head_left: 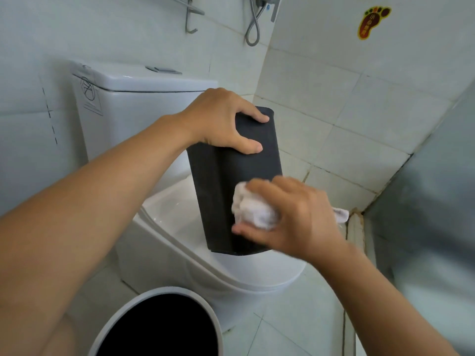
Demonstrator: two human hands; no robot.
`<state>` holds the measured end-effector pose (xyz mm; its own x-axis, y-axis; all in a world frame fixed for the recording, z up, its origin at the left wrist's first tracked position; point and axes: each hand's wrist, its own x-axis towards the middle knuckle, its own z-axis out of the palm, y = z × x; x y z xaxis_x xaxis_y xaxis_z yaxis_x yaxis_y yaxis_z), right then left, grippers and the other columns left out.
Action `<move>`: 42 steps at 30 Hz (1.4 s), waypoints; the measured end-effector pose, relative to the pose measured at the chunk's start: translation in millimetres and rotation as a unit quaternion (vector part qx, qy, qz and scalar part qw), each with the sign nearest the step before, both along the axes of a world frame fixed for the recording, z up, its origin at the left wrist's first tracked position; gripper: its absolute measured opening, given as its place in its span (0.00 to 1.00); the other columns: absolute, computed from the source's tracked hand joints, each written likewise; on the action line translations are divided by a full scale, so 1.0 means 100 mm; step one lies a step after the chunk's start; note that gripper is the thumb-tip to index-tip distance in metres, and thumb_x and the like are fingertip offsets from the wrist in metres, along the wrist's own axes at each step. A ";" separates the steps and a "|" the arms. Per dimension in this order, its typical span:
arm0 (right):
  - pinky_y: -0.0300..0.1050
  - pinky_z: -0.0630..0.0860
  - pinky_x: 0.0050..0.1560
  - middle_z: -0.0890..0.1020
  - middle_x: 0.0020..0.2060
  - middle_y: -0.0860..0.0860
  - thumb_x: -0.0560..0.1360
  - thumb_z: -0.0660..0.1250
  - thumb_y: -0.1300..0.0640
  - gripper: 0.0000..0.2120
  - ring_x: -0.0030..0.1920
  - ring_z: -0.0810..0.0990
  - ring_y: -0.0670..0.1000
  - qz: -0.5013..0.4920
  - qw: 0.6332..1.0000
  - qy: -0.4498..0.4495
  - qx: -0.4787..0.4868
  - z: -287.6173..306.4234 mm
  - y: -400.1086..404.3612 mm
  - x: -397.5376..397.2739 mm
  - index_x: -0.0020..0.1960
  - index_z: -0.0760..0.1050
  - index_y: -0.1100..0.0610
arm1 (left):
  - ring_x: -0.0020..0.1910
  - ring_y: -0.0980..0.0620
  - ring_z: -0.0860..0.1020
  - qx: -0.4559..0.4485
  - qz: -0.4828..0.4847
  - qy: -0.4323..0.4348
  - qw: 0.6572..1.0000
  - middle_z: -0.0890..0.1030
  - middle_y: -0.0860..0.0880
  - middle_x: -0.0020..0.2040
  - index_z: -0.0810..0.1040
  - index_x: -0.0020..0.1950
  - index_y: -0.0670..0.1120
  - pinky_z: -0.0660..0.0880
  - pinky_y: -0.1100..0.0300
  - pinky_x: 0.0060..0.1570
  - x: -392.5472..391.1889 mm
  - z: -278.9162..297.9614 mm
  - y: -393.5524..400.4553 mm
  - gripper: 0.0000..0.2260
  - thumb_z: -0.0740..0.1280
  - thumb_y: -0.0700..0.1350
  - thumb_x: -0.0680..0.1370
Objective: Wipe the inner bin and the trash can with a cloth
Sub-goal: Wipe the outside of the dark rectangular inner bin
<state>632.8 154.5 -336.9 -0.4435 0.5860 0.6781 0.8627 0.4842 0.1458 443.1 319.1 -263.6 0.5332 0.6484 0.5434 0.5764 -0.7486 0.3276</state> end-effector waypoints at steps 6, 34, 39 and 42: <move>0.47 0.74 0.32 0.79 0.38 0.46 0.70 0.72 0.30 0.26 0.37 0.79 0.52 -0.006 1.000 0.012 0.007 -0.02 0.00 0.03 0.56 0.83 0.49 | 0.52 0.63 0.73 0.011 -0.011 0.008 1.000 0.75 0.72 0.45 0.81 0.64 0.67 0.66 0.72 0.52 0.04 0.01 -0.03 0.28 0.79 0.65 0.65; 0.49 0.77 0.35 0.80 0.39 0.45 0.71 0.72 0.30 0.24 0.38 0.79 0.51 0.016 0.999 0.050 -0.014 -0.07 0.05 0.18 0.57 0.82 0.47 | 0.57 0.64 0.77 -0.018 -0.018 -0.024 0.999 0.79 0.69 0.53 0.81 0.62 0.69 0.72 0.65 0.59 -0.02 -0.02 -0.04 0.28 0.80 0.65 0.63; 0.53 0.82 0.49 0.85 0.45 0.40 0.67 0.73 0.29 0.25 0.47 0.84 0.46 -0.086 0.958 0.261 -0.082 -0.13 0.17 0.54 0.58 0.79 0.41 | 0.58 0.63 0.75 -0.026 0.004 -0.035 0.999 0.80 0.67 0.56 0.81 0.63 0.68 0.70 0.64 0.58 -0.11 -0.03 0.01 0.27 0.81 0.64 0.64; 0.52 0.82 0.49 0.85 0.45 0.41 0.67 0.76 0.32 0.24 0.47 0.84 0.45 -0.064 0.950 0.288 -0.104 -0.17 0.15 0.53 0.58 0.81 0.44 | 0.58 0.62 0.75 -0.030 0.008 -0.028 0.999 0.78 0.69 0.55 0.80 0.64 0.69 0.71 0.61 0.59 -0.10 -0.03 0.00 0.28 0.80 0.65 0.64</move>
